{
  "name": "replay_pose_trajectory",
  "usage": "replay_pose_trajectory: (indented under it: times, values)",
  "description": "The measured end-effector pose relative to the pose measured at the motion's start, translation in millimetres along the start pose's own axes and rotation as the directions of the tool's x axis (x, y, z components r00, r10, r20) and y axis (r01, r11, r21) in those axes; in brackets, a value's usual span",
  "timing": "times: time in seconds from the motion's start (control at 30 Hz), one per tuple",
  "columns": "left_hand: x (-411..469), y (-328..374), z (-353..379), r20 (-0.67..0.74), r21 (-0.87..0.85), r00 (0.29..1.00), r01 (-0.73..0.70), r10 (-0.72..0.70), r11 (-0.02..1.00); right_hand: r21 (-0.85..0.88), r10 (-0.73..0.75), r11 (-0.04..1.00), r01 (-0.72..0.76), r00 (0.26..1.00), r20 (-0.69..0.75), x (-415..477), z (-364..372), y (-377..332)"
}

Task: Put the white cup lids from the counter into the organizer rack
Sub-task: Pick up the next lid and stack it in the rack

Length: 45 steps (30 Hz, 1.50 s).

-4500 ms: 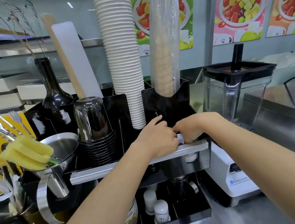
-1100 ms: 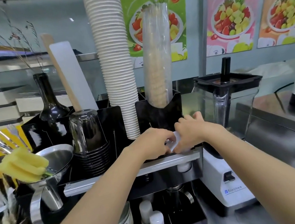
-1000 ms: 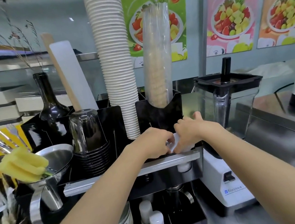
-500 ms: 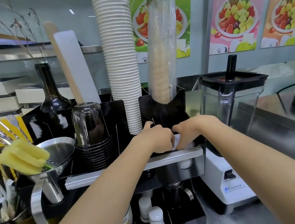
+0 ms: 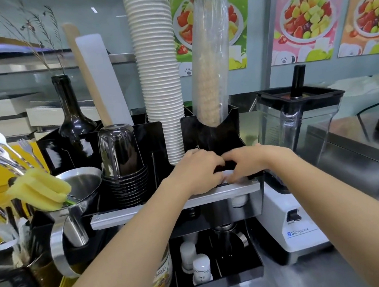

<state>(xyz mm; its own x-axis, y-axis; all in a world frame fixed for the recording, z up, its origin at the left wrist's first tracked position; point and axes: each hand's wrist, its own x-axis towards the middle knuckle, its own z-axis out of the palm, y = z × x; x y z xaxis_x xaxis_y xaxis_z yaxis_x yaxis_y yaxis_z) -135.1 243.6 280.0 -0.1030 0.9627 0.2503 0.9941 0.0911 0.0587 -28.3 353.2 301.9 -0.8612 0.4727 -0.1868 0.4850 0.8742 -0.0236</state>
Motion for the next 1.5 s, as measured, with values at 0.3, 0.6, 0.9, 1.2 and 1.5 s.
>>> replay_pose_trajectory:
  times: [0.3,0.6,0.9,1.2,1.5]
  values:
    - [-108.5,12.2,-26.1,-0.382,-0.224,0.907,0.095,-0.177,0.97,0.327,-0.032,0.893,0.309,0.768,-0.64,-73.9,27.2,-37.1]
    - [-260.8,31.3,37.9,-0.248,-0.338,0.868,0.339,-0.43,0.878,0.497,-0.171,0.775,0.39,0.887,-0.429,-123.0,154.8,-130.0]
    - [-374.2,50.1,127.0,0.1,-0.401,0.776,0.604,-0.623,0.688,0.48,-0.356,0.819,0.313,0.934,-0.001,-156.6,279.7,-206.7]
    - [-431.4,60.5,173.0,0.298,-0.46,0.783,0.619,-0.546,0.636,0.435,-0.327,0.856,0.28,0.944,0.036,-175.2,324.5,-227.9]
    - [-361.6,50.2,137.2,0.149,-0.581,0.839,0.503,-0.524,0.64,0.516,-0.2,0.818,0.255,0.967,-0.161,-161.3,266.9,-188.4]
